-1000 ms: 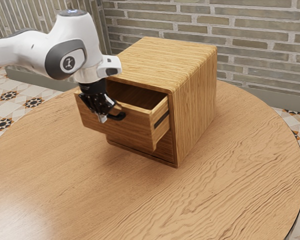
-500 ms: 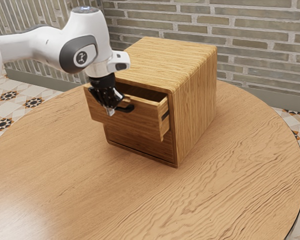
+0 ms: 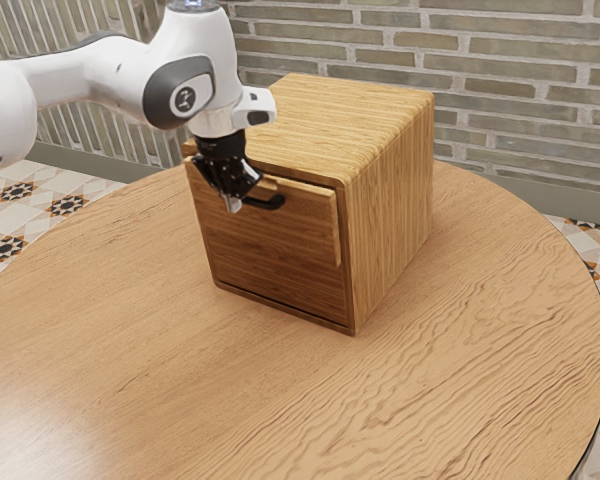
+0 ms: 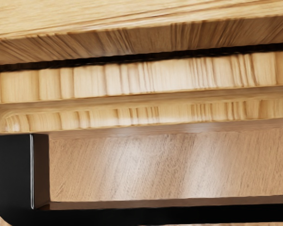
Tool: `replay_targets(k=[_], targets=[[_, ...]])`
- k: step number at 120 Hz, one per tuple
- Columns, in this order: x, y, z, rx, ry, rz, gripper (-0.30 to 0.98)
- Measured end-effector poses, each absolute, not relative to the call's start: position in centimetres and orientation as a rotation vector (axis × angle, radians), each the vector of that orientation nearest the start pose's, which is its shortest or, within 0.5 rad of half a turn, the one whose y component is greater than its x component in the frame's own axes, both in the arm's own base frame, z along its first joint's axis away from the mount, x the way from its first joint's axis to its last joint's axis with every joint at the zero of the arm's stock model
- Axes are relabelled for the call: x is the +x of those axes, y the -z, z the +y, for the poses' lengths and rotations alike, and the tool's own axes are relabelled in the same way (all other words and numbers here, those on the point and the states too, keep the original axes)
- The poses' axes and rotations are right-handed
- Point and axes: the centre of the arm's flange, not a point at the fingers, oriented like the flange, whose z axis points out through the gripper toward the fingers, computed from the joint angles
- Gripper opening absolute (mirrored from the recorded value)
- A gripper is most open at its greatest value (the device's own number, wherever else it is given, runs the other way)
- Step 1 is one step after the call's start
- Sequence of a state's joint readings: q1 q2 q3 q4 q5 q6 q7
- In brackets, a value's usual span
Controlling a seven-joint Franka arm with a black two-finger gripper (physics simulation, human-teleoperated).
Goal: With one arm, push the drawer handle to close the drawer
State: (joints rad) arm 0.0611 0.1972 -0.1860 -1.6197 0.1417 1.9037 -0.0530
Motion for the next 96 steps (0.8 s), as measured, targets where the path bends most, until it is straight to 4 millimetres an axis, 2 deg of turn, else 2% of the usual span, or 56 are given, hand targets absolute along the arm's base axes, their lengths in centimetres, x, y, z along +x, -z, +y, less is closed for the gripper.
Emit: replay_targets(k=[17,26,32,36,46,54,61,66,73,82,96], targets=[[65.1,-50.7,-6.0,-3.035,0.124,0.169,-0.11],[65.4,-50.1,-6.0,-3.033,0.101,0.170,-0.11],[64.9,-50.7,-6.0,-3.023,0.098,0.169,-0.10],[63.2,-51.2,-6.3,-3.006,0.082,0.175,-0.10],[56.0,-53.8,-7.7,-2.949,0.068,0.180,-0.08],[50.4,-55.7,-8.8,-2.924,0.075,0.161,0.07],[47.6,-56.7,-9.8,-2.925,0.064,0.139,0.21],[46.2,-57.6,-10.0,-2.935,0.058,0.109,0.29],[45.3,-58.3,-9.2,-2.968,0.023,0.035,0.39],[44.8,-58.3,-8.4,-3.010,-0.034,-0.044,0.48],[45.0,-58.2,-6.0,-3.057,-0.105,-0.135,0.56]])
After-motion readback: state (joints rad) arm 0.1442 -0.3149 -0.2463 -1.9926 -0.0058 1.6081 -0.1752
